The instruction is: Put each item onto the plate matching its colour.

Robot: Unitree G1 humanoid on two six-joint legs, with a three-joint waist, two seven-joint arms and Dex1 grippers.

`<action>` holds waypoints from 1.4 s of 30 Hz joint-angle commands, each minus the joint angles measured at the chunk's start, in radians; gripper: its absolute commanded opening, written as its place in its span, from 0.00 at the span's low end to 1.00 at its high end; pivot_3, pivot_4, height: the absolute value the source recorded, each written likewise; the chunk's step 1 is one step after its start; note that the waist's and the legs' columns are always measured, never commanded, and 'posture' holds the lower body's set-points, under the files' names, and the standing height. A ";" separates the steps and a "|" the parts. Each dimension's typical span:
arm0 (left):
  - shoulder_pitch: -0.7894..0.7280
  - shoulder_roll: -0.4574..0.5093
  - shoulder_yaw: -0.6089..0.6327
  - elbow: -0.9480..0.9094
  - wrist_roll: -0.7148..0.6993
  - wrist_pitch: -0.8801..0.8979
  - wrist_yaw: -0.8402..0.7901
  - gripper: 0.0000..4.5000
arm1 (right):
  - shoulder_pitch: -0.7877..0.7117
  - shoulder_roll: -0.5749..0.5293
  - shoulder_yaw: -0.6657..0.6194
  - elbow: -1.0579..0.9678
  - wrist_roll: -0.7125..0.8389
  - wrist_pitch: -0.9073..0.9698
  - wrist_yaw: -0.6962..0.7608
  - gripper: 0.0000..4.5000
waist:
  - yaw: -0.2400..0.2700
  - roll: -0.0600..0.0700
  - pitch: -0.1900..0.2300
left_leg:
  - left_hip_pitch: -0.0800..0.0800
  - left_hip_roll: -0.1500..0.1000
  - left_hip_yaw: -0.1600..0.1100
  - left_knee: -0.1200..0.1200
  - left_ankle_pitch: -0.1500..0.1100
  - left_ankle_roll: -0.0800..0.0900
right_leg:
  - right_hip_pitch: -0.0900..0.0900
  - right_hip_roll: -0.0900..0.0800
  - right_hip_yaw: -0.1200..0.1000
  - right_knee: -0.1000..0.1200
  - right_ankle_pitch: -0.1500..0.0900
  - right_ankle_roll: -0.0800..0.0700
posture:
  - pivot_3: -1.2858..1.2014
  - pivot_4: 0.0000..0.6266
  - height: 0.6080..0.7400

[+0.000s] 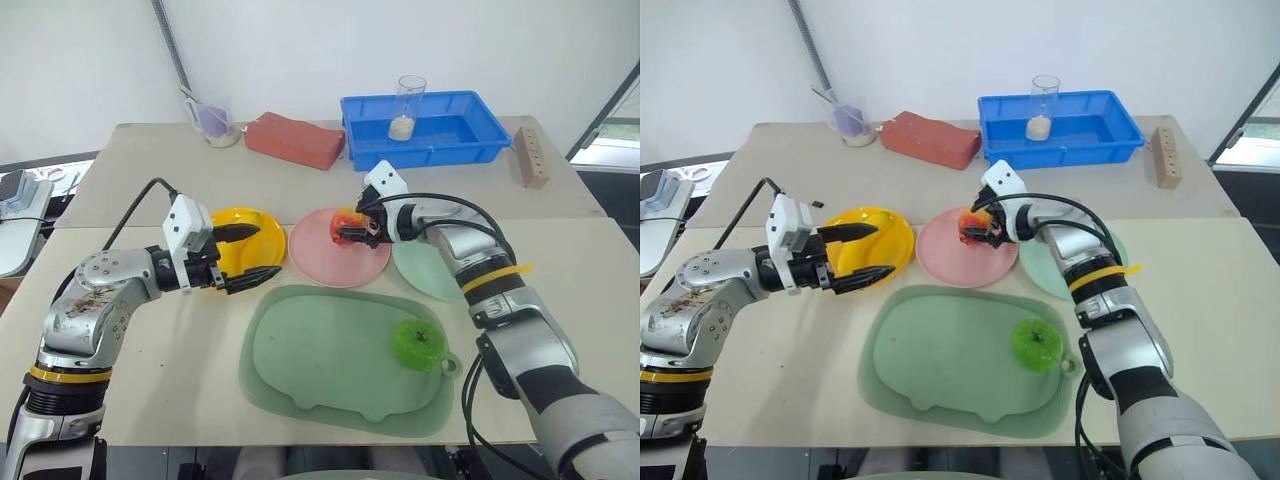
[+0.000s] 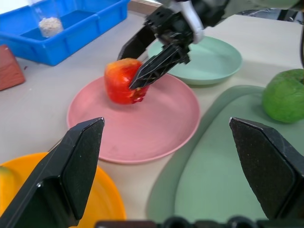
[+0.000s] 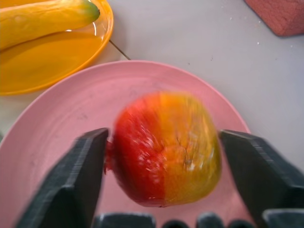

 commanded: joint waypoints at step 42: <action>-0.023 0.058 -0.229 -0.192 -0.003 -0.108 -0.347 1.00 | 0.891 -0.613 -0.169 -1.051 0.138 -0.105 0.343 0.99 | 0.005 -0.003 0.002 | 0.002 -0.001 0.000 0.015 -0.008 -0.003 | 0.014 -0.002 0.000 -0.010 -0.009 -0.008 | 0.52 0.24 1.00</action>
